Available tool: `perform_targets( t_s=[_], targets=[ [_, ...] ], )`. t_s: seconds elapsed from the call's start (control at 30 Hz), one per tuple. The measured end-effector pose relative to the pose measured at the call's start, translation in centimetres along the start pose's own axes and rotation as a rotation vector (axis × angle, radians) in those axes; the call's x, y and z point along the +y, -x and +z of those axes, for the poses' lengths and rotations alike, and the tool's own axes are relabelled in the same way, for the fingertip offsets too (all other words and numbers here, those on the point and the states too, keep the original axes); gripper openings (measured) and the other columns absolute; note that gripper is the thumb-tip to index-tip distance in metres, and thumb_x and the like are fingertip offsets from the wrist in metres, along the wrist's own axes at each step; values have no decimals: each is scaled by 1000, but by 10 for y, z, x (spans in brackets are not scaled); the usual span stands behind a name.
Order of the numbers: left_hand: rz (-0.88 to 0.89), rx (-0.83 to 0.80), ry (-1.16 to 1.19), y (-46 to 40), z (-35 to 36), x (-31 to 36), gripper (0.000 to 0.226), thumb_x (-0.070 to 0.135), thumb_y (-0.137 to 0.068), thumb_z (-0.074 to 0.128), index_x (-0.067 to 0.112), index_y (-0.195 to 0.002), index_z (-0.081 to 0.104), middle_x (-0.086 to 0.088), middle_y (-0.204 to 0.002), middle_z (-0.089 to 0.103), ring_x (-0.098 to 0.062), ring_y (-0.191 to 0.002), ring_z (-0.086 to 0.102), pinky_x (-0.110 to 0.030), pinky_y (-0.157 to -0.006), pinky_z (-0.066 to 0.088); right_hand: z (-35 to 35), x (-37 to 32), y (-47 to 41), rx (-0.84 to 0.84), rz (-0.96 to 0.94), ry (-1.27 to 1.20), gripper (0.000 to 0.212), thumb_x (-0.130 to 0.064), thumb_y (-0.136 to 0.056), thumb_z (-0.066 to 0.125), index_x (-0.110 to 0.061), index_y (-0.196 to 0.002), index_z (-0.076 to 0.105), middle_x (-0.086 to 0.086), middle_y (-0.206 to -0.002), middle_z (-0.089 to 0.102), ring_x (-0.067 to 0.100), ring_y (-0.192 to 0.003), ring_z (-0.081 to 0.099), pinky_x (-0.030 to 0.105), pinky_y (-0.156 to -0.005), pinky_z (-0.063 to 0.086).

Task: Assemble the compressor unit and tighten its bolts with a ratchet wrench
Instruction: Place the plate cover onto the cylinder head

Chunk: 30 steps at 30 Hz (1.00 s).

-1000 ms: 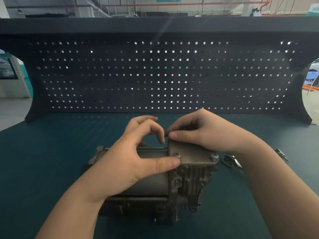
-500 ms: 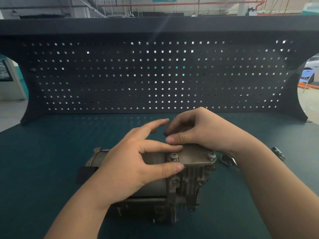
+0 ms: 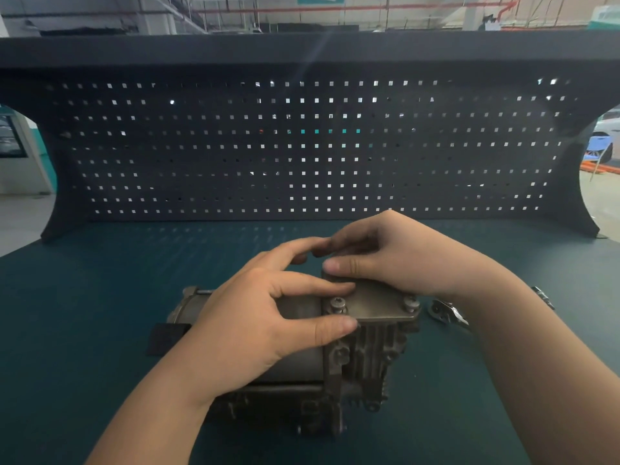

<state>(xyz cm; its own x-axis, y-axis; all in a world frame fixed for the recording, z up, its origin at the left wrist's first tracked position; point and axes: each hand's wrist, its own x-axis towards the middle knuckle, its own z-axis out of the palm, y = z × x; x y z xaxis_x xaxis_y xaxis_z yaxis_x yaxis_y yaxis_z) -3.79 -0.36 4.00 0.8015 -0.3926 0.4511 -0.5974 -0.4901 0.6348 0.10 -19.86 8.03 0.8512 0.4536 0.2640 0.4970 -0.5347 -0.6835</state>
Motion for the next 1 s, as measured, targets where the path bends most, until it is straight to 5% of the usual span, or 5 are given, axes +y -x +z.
perform_targets(
  t_s=[0.23,0.4,0.63,0.83,1.0],
  targets=[
    [3,1,2,0,0,-1,39,75,-57,64,65,-94,67,46,-137,35,14,-129,37,-38,-110,34,5,1,-2,108,30,-95,12,-39,-63,84,-33,-60,74,-9,-59,68,-3,-54,59,13,-52,46],
    [5,-1,2,0,0,-1,39,75,-56,64,64,-94,67,46,-137,35,14,-128,37,-36,-109,34,1,2,1,23,16,-110,13,-39,-69,79,-34,-79,75,-13,-84,75,-1,-81,69,15,-74,53],
    [1,-3,-2,0,0,0,39,75,-57,65,64,-94,67,46,-137,35,12,-129,39,-38,-111,34,8,-1,-1,186,38,-52,23,-37,-66,85,-23,-58,69,-8,-54,65,-2,-47,53,12,-47,41],
    [-3,-4,-3,0,0,-1,40,77,-56,64,65,-94,66,47,-137,35,15,-126,39,-39,-109,36,1,-4,4,57,2,-72,12,-21,-76,80,-32,-74,75,-13,-75,74,-3,-72,67,9,-65,49],
    [-8,-8,14,0,1,-2,48,86,-52,62,64,-94,67,45,-138,35,13,-126,42,-41,-108,38,6,-4,3,217,87,-49,33,-54,-64,76,-22,-67,73,-9,-62,70,-2,-54,58,16,-54,45]
  ],
)
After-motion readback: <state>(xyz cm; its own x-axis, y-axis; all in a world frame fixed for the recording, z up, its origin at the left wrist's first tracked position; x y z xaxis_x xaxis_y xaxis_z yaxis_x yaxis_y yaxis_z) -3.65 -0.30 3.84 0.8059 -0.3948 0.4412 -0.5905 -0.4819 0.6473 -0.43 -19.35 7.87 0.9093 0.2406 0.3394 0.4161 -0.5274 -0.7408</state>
